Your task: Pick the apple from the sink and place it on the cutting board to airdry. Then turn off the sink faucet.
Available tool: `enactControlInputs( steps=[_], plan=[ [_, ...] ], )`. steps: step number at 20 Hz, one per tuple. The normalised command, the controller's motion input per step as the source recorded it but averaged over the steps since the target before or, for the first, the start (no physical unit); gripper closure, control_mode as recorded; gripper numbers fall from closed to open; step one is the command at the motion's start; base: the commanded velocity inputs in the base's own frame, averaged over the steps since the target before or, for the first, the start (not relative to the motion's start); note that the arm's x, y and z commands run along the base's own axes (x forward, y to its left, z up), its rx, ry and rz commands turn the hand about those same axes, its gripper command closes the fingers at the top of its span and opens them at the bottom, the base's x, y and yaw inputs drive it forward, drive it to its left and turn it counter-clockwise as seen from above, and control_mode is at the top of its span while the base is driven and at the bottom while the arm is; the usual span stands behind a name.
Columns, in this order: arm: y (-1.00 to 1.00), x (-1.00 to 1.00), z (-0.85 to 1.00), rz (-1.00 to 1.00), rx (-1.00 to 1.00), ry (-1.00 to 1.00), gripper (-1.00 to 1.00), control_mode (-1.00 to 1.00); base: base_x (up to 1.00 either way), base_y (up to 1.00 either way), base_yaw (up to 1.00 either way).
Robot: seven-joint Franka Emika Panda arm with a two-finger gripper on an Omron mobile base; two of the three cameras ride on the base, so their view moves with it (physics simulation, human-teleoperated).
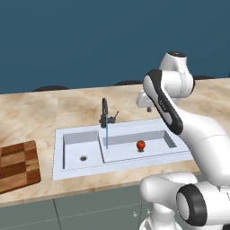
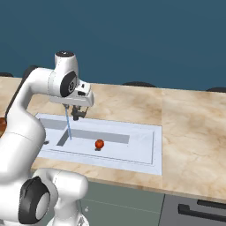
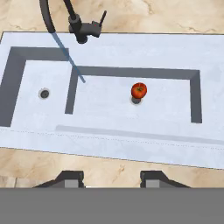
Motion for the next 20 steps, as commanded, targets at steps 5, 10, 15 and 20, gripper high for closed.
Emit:
enactControlInputs(
  steps=[5, 10, 15, 20],
  plan=[
    [0.00, -0.13, -0.04, 0.00, -0.01, -0.01, -1.00, -1.00, 0.00, 0.00, 0.00],
    [0.05, -0.18, -0.19, 0.00, 0.00, 0.01, -1.00, -1.00, 0.00, 0.00, 0.00],
    [0.00, -0.06, -0.22, 0.00, -0.07, -0.01, -1.00, -1.00, 0.00, 0.00, 0.00],
    [-0.01, 0.00, -0.26, 0.00, -0.10, -0.03, -1.00, -1.00, 0.00, 0.00, 0.00]
  ],
)
